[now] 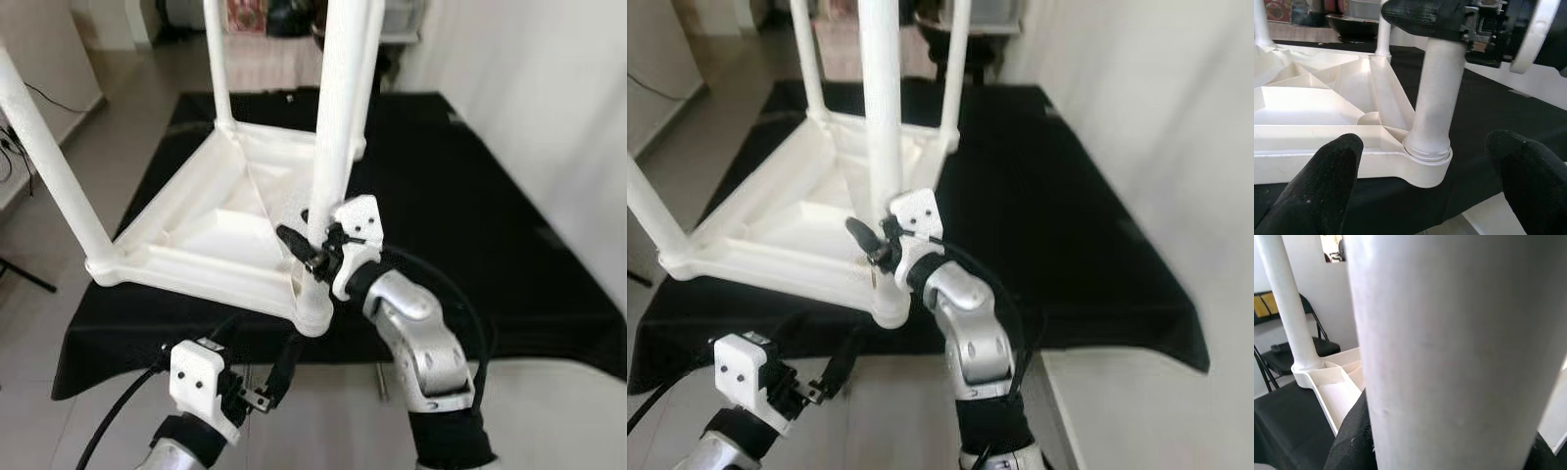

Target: Building children table

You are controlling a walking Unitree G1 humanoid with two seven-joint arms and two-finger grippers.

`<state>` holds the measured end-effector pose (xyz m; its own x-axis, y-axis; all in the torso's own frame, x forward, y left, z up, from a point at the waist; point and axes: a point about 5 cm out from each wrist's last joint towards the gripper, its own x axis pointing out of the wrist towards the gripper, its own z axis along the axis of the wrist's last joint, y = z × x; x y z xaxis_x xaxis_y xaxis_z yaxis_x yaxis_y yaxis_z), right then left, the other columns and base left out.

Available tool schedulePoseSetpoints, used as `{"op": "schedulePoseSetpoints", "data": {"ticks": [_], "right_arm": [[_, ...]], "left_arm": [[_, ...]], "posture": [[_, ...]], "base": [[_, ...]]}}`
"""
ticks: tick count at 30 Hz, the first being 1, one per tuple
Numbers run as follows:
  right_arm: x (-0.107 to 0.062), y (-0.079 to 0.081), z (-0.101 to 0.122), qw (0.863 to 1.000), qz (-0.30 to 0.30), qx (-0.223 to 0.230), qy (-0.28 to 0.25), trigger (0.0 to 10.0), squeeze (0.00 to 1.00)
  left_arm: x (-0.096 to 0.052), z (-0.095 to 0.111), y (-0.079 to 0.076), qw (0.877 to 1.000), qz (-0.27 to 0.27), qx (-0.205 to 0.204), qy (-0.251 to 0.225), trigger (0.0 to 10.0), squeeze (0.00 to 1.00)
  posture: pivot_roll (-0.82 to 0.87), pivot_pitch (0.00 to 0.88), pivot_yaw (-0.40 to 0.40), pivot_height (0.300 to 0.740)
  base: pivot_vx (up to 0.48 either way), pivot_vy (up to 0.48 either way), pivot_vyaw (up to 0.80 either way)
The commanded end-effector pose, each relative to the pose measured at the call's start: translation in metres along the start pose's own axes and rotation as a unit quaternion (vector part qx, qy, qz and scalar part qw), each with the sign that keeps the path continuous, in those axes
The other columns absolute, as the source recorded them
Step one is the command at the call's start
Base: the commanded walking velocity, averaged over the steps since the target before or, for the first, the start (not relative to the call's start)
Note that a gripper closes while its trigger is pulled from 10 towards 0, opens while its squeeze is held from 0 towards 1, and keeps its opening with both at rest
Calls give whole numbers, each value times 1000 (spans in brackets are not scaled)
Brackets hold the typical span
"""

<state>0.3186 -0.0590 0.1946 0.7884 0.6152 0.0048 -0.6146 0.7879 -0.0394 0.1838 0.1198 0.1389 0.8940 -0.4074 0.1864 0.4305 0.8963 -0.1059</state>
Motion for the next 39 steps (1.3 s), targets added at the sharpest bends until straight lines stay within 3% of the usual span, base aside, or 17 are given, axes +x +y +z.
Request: {"op": "schedulePoseSetpoints", "data": {"ticks": [1, 3, 9, 10, 13, 15, 17, 18, 20, 22, 23, 31, 32, 33, 34, 35, 39], "right_arm": [[-8, -15, -50, 992, -46, 34, 115, 0, 0], [-7, -11, -45, 993, -42, 34, 109, 10000, 0], [-7, -1, -34, 995, -13, 52, 88, 10000, 0], [-5, 0, -29, 996, 16, 58, 72, 10000, 1000], [-2, 2, -12, 993, 94, 61, 33, 10000, 1000], [-2, 2, -12, 993, 94, 61, 33, 10000, 1000], [-1, -4, 6, 979, 197, 44, 3, 10000, 1000], [-1, -4, 6, 979, 197, 44, 3, 10000, 1000], [-2, -15, 20, 955, 297, -19, -4, 10000, 1000], [-2, -19, 24, 947, 320, -41, -3, 10000, 965], [-2, -23, 28, 936, 348, -55, 0, 10000, 0], [7, -31, 39, 918, 392, -63, 6, 10000, 0], [9, -31, 41, 916, 397, -64, 4, 9569, 0], [12, -31, 44, 916, 396, -65, 0, 2549, 0], [12, -31, 44, 916, 396, -65, 0, 2549, 0], [13, -32, 44, 915, 398, -62, -1, 0, 0], [12, -34, 43, 912, 406, -62, 1, 0, 0]], "left_arm": [[-1, -3, 0, 1000, 0, -6, 6, 10000, 0], [-1, -3, 0, 1000, 3, -5, 4, 10000, 0], [-1, -2, 0, 1000, 4, -4, 2, 10000, 0], [-1, -2, -1, 1000, 5, -3, 2, 10000, 0], [-2, -1, -2, 1000, 5, -4, 1, 10000, 0], [-2, -1, -2, 1000, 5, -4, 1, 10000, 0], [-2, -1, -3, 1000, 4, -5, 0, 10000, 0], [-2, -1, -3, 1000, 4, -5, 0, 10000, 0], [-3, 0, -4, 1000, 3, -6, 1, 10000, 0], [-4, 0, -5, 1000, 3, -6, 1, 10000, 0], [-5, 1, -6, 1000, 3, -6, 1, 10000, 0], [-9, 1, -9, 1000, 4, -7, 5, 10000, 0], [-10, 1, -9, 1000, 4, -7, 6, 10000, 0], [-11, 1, -10, 1000, 4, -7, 7, 10000, 0], [-11, 1, -10, 1000, 4, -7, 7, 10000, 0], [-12, 1, -10, 1000, 4, -8, 9, 10000, 0], [-13, 1, -10, 1000, 4, -8, 11, 10000, 0]], "posture": [[19, 92, -40, 740], [21, 96, -42, 740], [24, 106, -47, 740], [26, 110, -47, 740], [31, 117, -48, 740], [31, 117, -48, 740], [40, 126, -50, 740], [40, 126, -50, 740], [44, 132, -50, 740], [47, 134, -51, 740], [57, 142, -51, 740], [74, 149, -49, 740], [75, 150, -48, 740], [78, 152, -47, 740], [78, 152, -47, 740], [81, 152, -46, 740], [80, 148, -42, 740]], "base": [[0, 0, 0], [0, 0, 0], [0, 0, 0], [0, 0, 0], [0, 0, 0], [0, 0, 0], [0, 0, 0], [0, 0, 0], [0, 0, 0], [0, 0, 0], [0, 0, 0], [0, 0, 0], [0, 0, 0], [0, 0, 0], [0, 0, 0], [0, 0, 0], [0, 0, 0]]}}
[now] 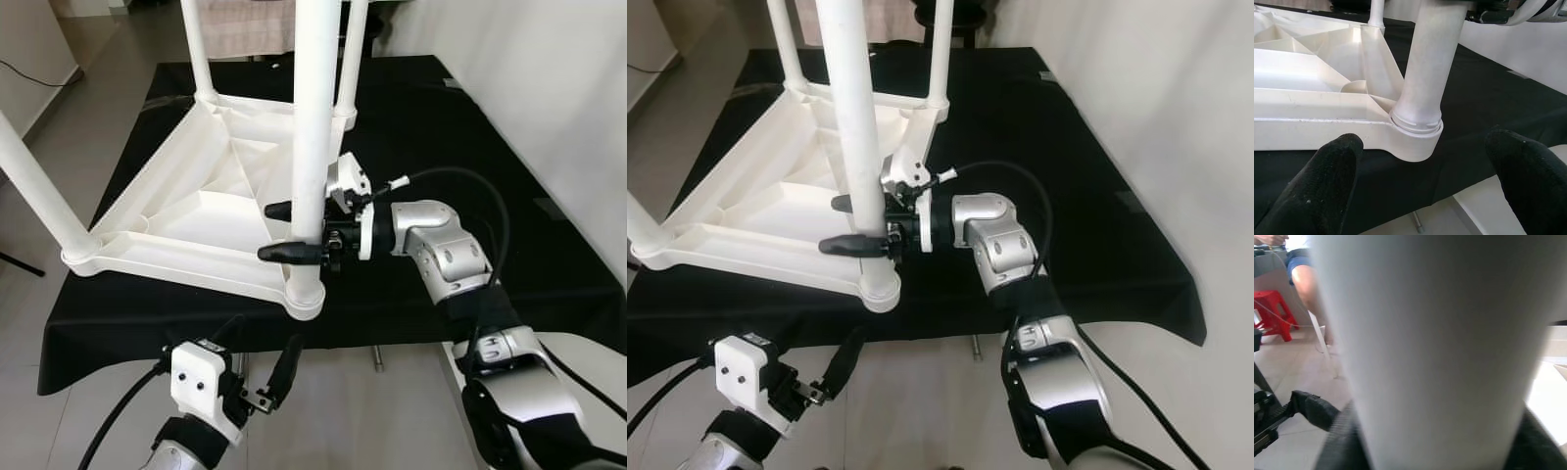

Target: Building children table

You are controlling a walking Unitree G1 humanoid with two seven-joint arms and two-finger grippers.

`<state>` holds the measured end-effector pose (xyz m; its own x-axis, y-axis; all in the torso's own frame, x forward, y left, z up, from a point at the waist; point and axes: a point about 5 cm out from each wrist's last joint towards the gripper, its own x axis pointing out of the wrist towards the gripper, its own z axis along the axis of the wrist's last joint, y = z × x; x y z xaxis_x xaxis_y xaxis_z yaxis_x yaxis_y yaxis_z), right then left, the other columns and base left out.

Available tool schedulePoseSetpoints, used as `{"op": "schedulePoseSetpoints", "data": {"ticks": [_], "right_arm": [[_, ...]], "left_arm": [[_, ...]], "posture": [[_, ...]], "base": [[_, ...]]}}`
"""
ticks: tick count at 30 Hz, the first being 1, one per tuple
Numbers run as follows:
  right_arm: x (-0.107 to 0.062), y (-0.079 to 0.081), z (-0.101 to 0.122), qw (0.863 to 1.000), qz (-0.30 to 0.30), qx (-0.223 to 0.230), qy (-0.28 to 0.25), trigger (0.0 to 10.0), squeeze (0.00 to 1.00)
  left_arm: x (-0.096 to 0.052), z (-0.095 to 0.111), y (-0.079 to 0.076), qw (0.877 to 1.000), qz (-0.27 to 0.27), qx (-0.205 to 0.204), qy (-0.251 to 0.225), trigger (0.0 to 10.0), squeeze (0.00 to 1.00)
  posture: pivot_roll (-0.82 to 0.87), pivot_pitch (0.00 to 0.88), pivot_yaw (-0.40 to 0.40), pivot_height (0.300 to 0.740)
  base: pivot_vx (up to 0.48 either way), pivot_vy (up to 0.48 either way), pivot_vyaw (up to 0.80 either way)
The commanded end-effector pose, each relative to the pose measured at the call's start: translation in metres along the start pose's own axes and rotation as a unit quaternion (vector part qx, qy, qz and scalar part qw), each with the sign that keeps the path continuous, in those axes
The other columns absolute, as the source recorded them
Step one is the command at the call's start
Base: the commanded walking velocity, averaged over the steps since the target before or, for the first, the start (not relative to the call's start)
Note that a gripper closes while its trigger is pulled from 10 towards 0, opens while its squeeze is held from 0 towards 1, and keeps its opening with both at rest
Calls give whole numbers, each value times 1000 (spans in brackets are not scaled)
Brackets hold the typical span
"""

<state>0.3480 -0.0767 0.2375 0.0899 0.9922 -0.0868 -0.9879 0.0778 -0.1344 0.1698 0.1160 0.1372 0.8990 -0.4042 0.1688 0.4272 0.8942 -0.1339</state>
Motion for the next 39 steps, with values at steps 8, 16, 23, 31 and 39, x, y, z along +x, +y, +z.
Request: {"op": "schedulePoseSetpoints", "data": {"ticks": [8, 16, 23, 31, 39], "right_arm": [[-21, 0, -7, 1000, -16, -6, -5, 0, 0], [-33, 21, -67, 899, -414, 121, 77, 0, 0], [-25, 46, -93, 850, -493, 145, 115, 0, 0], [-1, 40, -78, 878, -450, 136, 89, 10000, 1000], [15, 36, -30, 968, -238, 82, -10, 10000, 1000]], "left_arm": [[-1, 1, -1, 1000, -1, 5, 4, 10000, 0], [-2, 2, 4, 1000, 1, 7, 3, 10000, 0], [3, -1, 9, 1000, -5, 6, 5, 10000, 0], [6, -1, 13, 1000, 13, 14, -3, 10000, 0], [6, 0, 11, 1000, 6, 11, -2, 10000, 0]], "posture": [[69, 144, -43, 740], [26, 140, -30, 740], [32, 107, -42, 740], [46, 101, -43, 740], [56, 112, -44, 740]], "base": [[0, 0, 0], [0, 0, 0], [0, 0, 0], [0, 0, 0], [0, 0, 0]]}}
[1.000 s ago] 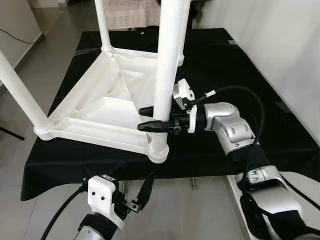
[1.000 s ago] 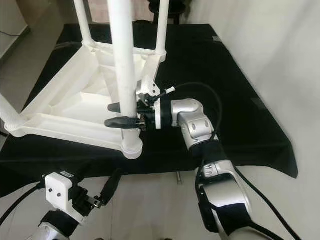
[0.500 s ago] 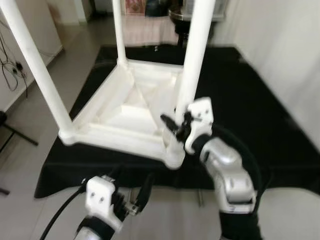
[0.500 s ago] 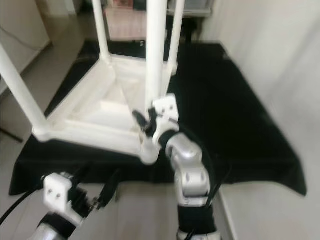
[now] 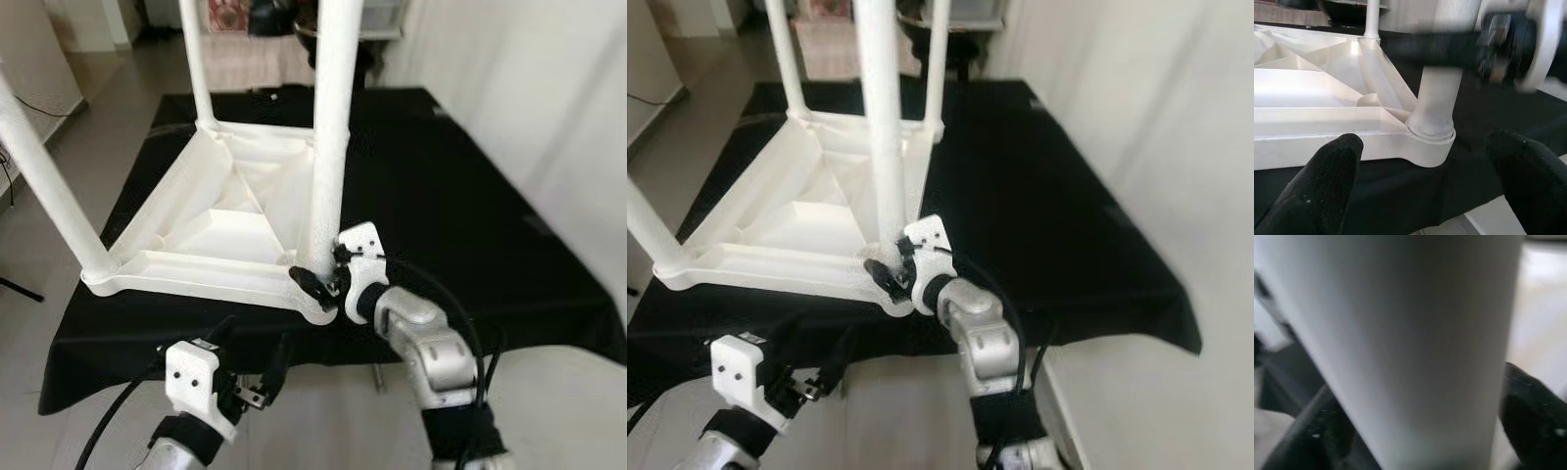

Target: Building children table

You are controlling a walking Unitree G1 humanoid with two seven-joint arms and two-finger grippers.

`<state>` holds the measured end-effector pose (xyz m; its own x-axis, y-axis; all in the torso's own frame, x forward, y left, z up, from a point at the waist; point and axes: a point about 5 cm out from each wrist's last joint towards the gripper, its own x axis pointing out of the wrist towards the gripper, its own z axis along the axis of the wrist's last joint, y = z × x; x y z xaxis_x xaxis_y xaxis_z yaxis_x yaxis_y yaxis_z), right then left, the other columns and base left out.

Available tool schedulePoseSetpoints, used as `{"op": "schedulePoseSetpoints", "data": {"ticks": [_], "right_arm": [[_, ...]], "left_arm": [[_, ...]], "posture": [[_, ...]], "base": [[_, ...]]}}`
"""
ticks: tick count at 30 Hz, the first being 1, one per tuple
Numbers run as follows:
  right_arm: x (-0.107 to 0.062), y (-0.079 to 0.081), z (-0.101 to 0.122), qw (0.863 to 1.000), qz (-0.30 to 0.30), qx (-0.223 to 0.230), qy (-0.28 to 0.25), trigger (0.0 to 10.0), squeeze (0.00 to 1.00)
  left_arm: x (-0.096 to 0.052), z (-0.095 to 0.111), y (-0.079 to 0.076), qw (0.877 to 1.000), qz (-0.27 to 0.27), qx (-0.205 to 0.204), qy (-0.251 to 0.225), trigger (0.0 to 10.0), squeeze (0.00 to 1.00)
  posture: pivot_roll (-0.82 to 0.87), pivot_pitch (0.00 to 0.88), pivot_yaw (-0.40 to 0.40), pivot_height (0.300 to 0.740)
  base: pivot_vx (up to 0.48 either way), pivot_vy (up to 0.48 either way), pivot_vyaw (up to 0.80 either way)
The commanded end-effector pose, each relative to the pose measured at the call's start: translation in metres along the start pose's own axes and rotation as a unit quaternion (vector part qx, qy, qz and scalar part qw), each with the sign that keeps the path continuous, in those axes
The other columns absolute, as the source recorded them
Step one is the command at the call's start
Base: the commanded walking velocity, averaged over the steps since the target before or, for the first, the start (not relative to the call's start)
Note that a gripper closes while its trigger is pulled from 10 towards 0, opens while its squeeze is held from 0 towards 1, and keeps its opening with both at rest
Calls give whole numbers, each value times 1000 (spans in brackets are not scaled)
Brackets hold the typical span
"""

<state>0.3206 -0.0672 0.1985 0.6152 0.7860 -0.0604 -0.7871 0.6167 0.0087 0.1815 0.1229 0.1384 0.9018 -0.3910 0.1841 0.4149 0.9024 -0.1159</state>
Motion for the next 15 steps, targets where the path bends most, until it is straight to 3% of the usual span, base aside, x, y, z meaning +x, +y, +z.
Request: {"op": "schedulePoseSetpoints", "data": {"ticks": [1, 2, 3, 4, 5, 12, 15], "right_arm": [[2, 6, 3, 999, 48, -4, -13, 10000, 1000], [0, 4, 10, 994, 98, -31, -20, 10000, 878], [0, 4, 10, 994, 98, -31, -20, 10000, 878], [-2, 0, 16, 988, 144, -61, -20, 10000, 0], [-3, -4, 21, 981, 174, -89, -21, 10000, 0], [0, -11, 31, 972, 209, -102, -23, 10000, 0], [7, -17, 47, 957, 267, -108, -29, 10000, 0]], "left_arm": [[-2, -2, 0, 1000, 1, 0, 7, 10000, 0], [-2, -2, -1, 1000, 0, 0, 7, 10000, 0], [-2, -2, -1, 1000, 0, 0, 7, 10000, 0], [-2, -1, -2, 1000, 0, -1, 6, 10000, 0], [-3, -1, -3, 1000, 0, -1, 6, 10000, 0], [-4, 0, -4, 1000, 0, -1, 6, 10000, 0], [-8, 0, -6, 1000, -1, -3, 9, 10000, 0]], "posture": [[56, 112, -44, 740], [57, 114, -46, 740], [57, 114, -46, 740], [60, 121, -46, 740], [67, 124, -47, 740], [72, 131, -44, 740], [80, 139, -40, 740]], "base": [[0, 0, 0], [0, 0, 0], [0, 0, 0], [0, 0, 0], [0, 0, 0], [0, 0, 0], [0, 0, 0]]}}
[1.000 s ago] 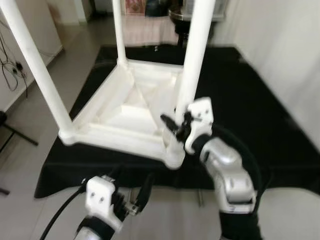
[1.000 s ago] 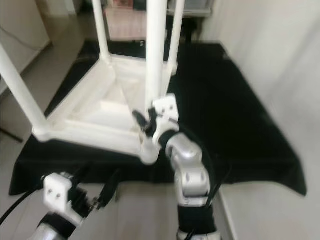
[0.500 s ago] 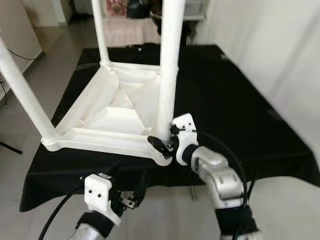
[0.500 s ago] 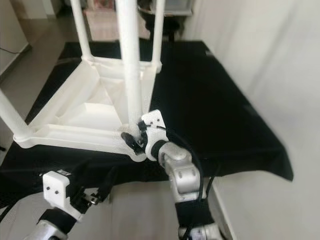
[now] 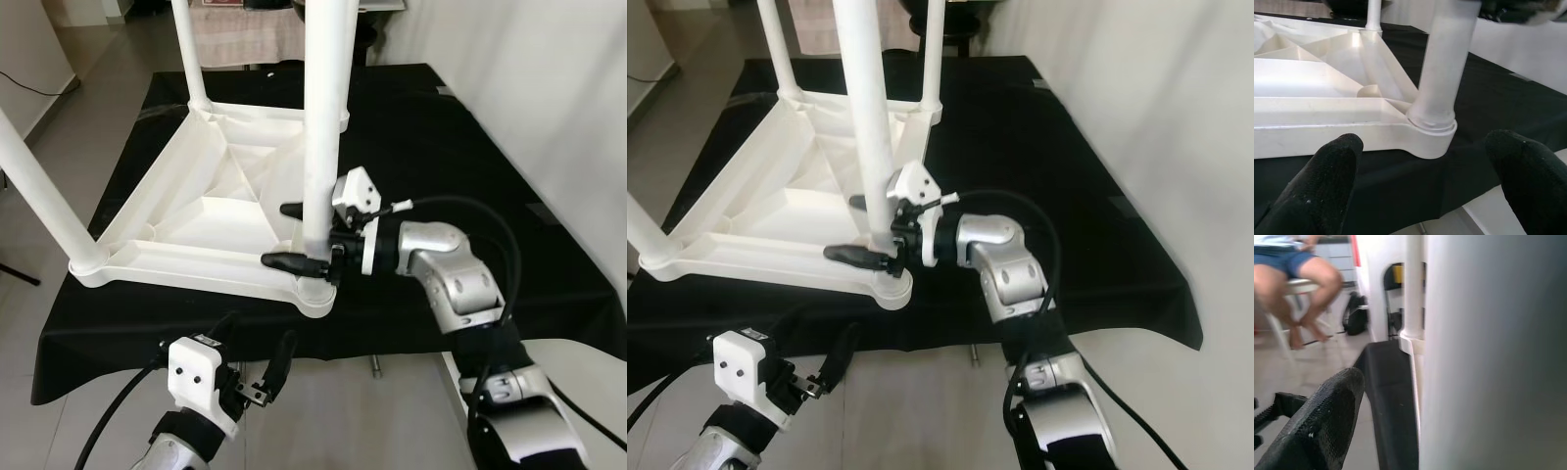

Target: Building children table

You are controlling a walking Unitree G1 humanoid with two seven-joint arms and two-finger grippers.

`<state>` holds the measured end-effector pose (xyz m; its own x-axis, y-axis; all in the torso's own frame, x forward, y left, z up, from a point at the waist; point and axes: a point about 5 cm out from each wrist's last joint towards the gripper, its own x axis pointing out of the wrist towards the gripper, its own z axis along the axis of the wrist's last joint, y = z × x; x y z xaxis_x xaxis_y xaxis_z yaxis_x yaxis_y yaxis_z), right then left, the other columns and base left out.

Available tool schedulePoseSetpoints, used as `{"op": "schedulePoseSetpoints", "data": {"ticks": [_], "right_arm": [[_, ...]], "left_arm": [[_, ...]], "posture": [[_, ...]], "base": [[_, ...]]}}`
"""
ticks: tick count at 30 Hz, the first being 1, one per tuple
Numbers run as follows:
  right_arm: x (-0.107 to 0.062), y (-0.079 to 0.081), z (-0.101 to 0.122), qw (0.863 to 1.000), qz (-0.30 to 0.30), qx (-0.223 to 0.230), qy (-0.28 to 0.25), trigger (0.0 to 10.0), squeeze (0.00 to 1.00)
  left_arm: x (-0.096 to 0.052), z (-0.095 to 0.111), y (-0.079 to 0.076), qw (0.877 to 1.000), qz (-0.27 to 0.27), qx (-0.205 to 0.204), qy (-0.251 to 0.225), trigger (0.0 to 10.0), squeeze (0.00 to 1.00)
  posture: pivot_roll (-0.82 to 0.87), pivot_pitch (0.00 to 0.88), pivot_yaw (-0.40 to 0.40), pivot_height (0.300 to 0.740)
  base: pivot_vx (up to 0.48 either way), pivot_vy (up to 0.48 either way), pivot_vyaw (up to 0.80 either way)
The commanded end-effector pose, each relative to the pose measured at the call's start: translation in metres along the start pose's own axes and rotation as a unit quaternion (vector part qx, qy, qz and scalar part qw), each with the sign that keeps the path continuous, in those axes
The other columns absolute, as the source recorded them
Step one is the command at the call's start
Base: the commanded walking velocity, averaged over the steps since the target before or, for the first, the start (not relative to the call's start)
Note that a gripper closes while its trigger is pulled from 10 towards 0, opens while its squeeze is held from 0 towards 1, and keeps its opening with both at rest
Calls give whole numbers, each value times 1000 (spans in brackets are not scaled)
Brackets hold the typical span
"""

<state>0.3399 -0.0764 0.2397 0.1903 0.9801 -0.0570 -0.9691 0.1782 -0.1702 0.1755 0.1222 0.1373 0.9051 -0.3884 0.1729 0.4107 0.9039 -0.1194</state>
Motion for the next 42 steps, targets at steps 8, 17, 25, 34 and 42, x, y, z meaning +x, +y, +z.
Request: {"op": "schedulePoseSetpoints", "data": {"ticks": [8, 17, 25, 34, 42], "right_arm": [[7, -3, 0, 994, 108, -1, 5, 0, 0], [-7, -11, -3, 994, 108, -20, 21, 0, 0], [-30, -17, -4, 999, -1, -35, 13, 0, 0], [-16, 50, -85, 880, -449, 111, 111, 0, 0], [-5, 48, -80, 884, -439, 119, 110, 10000, 0]], "left_arm": [[-4, 0, -5, 1000, -4, -3, 7, 10000, 0], [-4, 0, -5, 1000, -6, -7, 9, 10000, 0], [-5, 0, -4, 1000, -5, -7, 8, 10000, 0], [-2, -3, 4, 1000, -12, -9, 15, 10000, 0], [-2, -2, 6, 1000, 0, -4, 8, 10000, 0]], "posture": [[88, 147, -38, 740], [69, 138, -31, 740], [59, 140, -33, 740], [17, 116, -11, 740], [28, 109, -26, 740]], "base": [[0, 0, 0], [0, 0, 0], [0, 0, 0], [0, 0, 0], [0, 0, 0]]}}
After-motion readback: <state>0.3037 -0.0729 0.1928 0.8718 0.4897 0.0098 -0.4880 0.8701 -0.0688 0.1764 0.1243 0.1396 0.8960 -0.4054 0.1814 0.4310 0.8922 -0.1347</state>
